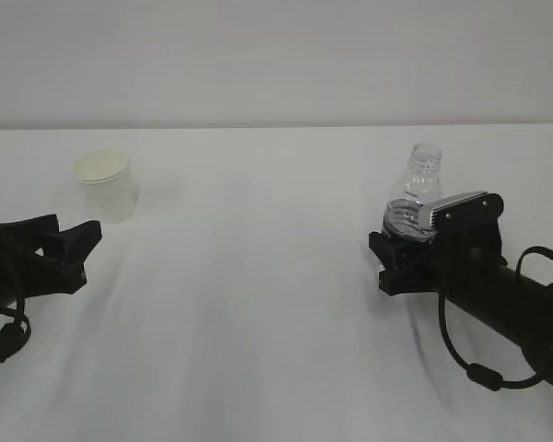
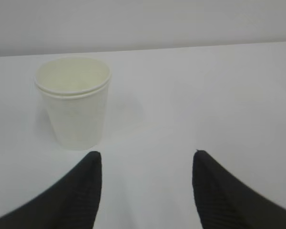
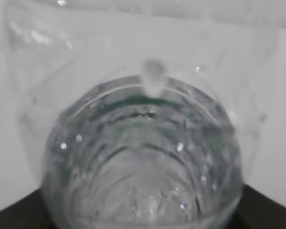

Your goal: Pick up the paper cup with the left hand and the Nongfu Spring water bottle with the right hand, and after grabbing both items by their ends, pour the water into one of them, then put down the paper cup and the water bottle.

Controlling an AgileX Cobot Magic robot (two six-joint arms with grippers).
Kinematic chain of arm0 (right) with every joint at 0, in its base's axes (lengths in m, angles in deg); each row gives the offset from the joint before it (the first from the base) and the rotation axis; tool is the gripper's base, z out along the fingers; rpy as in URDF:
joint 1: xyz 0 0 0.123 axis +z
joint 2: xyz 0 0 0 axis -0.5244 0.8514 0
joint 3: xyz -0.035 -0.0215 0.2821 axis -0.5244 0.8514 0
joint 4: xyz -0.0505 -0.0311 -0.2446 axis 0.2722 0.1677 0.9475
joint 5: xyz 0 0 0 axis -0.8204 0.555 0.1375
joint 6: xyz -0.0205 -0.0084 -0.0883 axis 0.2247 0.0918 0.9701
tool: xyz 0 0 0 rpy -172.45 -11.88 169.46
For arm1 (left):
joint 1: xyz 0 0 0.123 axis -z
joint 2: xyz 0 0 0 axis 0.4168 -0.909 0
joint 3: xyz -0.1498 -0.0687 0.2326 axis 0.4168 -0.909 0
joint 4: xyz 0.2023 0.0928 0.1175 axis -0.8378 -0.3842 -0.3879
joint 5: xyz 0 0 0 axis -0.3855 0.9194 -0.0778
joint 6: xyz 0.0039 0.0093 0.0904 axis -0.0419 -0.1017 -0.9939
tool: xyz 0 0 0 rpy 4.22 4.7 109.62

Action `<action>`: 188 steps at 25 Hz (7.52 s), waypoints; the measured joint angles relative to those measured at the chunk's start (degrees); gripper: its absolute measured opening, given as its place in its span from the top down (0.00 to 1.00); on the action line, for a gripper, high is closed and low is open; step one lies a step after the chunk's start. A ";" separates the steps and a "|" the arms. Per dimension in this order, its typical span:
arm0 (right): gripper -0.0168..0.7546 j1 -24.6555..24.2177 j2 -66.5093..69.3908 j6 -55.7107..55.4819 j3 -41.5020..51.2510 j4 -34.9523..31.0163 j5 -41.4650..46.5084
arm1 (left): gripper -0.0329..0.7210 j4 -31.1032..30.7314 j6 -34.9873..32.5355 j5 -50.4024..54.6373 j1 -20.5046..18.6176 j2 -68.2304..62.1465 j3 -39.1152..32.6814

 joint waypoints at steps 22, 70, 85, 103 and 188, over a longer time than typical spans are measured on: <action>0.42 0.00 -6.64 0.26 3.29 0.00 1.48 | 0.11 5.01 -0.26 -0.13 0.00 -11.22 11.52; 0.42 0.00 -11.32 0.15 5.77 4.52 1.72 | 0.04 15.00 -1.65 -0.13 0.00 -32.21 34.98; 0.42 0.00 -11.32 0.15 5.77 4.52 1.72 | 0.06 14.78 -1.65 -0.13 -2.01 -32.54 37.77; 0.42 0.00 -11.32 0.15 5.77 4.52 1.72 | 0.13 13.69 -1.65 -0.13 -2.01 -32.69 38.49; 0.42 0.00 -26.72 2.68 20.35 -5.25 1.72 | 0.35 -41.31 17.42 0.67 14.53 -23.40 35.28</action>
